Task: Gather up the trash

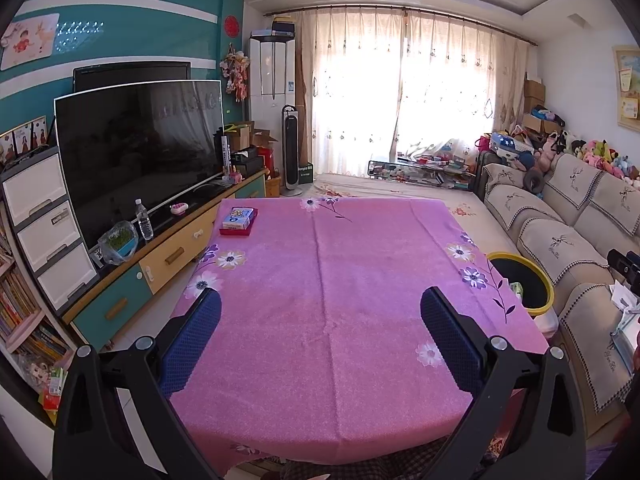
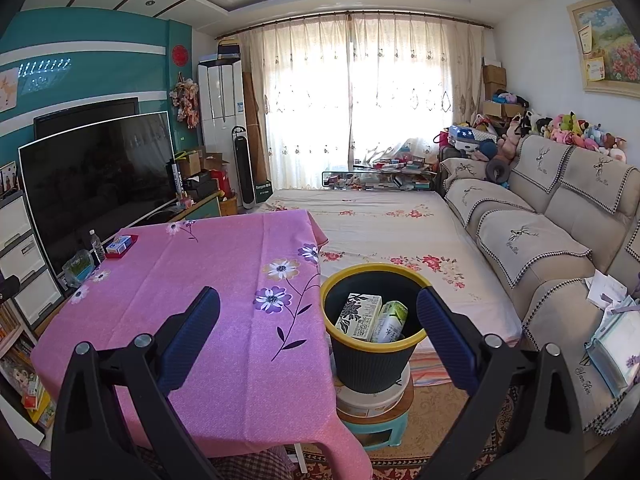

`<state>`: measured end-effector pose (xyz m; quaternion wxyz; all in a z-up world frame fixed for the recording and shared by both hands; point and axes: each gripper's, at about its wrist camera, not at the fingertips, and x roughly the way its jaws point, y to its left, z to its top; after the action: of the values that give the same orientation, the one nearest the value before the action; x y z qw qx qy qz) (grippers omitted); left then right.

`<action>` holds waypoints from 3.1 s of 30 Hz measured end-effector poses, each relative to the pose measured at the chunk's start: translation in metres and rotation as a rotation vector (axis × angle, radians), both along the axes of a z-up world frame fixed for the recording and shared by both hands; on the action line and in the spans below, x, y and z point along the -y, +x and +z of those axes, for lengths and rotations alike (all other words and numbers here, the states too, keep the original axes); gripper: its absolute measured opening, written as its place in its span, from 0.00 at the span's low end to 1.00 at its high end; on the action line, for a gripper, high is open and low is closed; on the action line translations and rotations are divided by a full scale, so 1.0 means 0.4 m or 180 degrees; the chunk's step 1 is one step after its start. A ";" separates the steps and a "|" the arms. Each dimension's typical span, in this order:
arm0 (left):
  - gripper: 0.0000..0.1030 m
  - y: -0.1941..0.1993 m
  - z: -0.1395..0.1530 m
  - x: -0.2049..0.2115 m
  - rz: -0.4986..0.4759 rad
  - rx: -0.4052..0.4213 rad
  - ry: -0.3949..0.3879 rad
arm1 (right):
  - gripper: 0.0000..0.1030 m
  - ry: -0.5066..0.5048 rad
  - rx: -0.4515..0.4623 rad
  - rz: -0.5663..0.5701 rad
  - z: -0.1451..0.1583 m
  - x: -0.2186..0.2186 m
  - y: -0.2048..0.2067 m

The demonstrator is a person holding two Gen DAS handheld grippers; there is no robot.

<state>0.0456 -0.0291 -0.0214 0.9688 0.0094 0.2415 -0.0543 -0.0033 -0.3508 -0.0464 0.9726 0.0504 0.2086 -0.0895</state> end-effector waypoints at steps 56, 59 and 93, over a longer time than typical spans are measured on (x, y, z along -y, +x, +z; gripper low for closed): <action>0.95 0.033 -0.049 0.010 -0.0005 -0.0179 -0.0090 | 0.91 0.0026 -0.0067 0.0026 -0.031 -0.013 0.023; 0.95 0.035 -0.054 0.009 -0.0031 -0.0142 -0.0152 | 0.91 0.0026 -0.0078 0.0033 -0.035 -0.016 0.027; 0.95 1.054 -0.455 -0.047 0.0329 -0.1429 0.0230 | 0.93 0.0095 -0.1629 0.0562 -0.384 -0.207 1.022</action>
<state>0.4671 -0.0103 -0.2033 0.8914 0.0194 0.4528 0.0033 0.4054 -0.2680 -0.2001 0.8914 0.0221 0.4526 -0.0112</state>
